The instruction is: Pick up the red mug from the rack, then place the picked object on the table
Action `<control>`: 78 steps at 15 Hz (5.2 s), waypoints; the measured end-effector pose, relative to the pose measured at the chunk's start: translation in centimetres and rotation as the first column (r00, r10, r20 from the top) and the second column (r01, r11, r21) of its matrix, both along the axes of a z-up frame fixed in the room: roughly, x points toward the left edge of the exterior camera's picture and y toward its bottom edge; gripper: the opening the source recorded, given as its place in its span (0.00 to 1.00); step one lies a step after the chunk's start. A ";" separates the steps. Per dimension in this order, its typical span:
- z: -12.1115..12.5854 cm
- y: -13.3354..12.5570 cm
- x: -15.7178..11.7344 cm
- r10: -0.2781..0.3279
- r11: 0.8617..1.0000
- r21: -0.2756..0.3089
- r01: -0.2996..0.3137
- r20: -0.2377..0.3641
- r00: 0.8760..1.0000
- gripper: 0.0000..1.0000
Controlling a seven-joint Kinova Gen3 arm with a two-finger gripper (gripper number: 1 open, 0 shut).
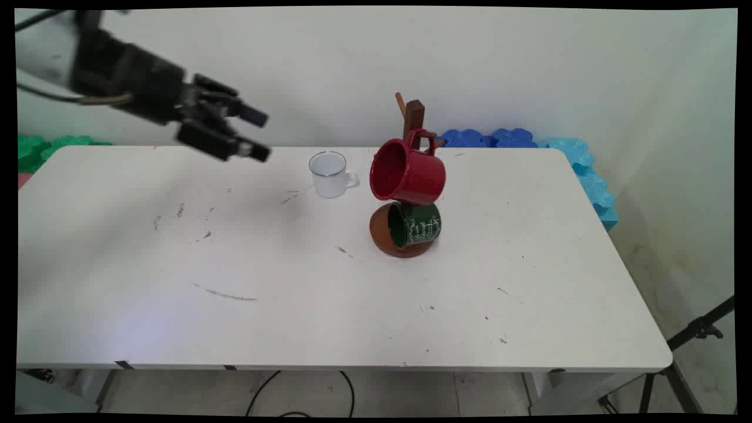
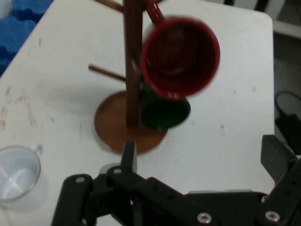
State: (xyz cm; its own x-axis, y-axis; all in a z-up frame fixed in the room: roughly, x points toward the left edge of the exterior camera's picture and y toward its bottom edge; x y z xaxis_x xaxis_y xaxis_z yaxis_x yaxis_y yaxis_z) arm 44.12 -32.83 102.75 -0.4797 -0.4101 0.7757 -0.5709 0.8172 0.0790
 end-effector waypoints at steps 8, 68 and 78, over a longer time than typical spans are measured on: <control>-0.5 -2.4 -10.9 0.103 0.990 0.100 -0.103 0.002 0.995 1.00; -2.7 0.7 -20.3 0.099 0.983 0.152 -0.100 0.008 0.995 0.00; -2.7 -0.4 -12.9 0.020 0.985 0.150 -0.081 0.369 0.929 0.00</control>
